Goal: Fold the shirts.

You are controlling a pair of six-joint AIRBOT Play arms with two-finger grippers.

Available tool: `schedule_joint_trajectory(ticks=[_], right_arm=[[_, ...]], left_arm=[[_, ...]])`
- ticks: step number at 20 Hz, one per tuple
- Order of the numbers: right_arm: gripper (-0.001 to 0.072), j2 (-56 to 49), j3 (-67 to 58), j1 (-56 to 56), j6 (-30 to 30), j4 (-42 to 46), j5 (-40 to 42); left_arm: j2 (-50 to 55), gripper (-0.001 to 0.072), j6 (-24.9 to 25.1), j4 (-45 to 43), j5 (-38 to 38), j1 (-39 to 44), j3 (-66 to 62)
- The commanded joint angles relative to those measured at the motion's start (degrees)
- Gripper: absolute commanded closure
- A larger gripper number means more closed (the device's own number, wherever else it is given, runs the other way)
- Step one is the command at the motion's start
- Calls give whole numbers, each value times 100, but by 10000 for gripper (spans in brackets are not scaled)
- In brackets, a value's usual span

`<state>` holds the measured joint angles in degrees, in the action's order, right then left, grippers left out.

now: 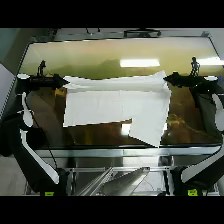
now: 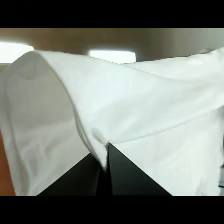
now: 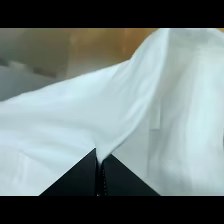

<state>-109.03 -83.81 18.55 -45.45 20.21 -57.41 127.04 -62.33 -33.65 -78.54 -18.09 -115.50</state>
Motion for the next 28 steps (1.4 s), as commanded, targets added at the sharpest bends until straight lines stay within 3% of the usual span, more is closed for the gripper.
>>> schedule_joint_trajectory(ticks=[1, 5, 10, 11, 12, 13, 14, 17, 19, 21, 24, 26, 28], right_arm=[[695, -232, 2, -166, 50, 267, 247], [694, -424, 0, -358, 203, 284, 713], [693, -376, -4, -422, 214, 299, 896], [692, -319, -4, -409, 214, 323, 901], [634, -221, -11, -363, 210, 391, 903], [381, -85, -15, -302, 140, 542, 898], [245, 107, -15, -199, -103, 743, 887], [252, 903, -13, 181, -1016, 1729, 337], [358, 1471, 20, 385, -1462, 2551, -348], [340, 1934, 278, 588, -2120, 3407, -841], [340, 2684, 1176, 975, -2350, 3895, -1556], [337, 3276, 2107, 1266, -2566, 3958, -1545], [177, 3788, 2990, 1467, -2820, 3958, -1486]], left_arm=[[15, 694, 249, -599, 245, 232, -76], [15, 695, 501, -603, 439, 328, -76], [13, 682, 232, -933, 181, 328, -83], [-13, 549, 149, -951, 87, 313, -83], [-83, 416, -28, -1067, 52, 271, -83], [-179, 416, -223, -1156, 4, 223, -83], [-310, 416, -411, -1222, -131, 138, -83], [-822, 416, -1220, -1766, -848, -175, -81], [-1169, 416, -1362, -1923, -1513, -306, 46], [-1652, 421, -1366, -1930, -1753, -361, 710], [-2627, 425, -1176, -1976, -1539, -361, 2457], [-3283, 424, -1113, -2457, -984, -358, 3766], [-3757, 423, -1117, -2999, -317, -358, 4885]])
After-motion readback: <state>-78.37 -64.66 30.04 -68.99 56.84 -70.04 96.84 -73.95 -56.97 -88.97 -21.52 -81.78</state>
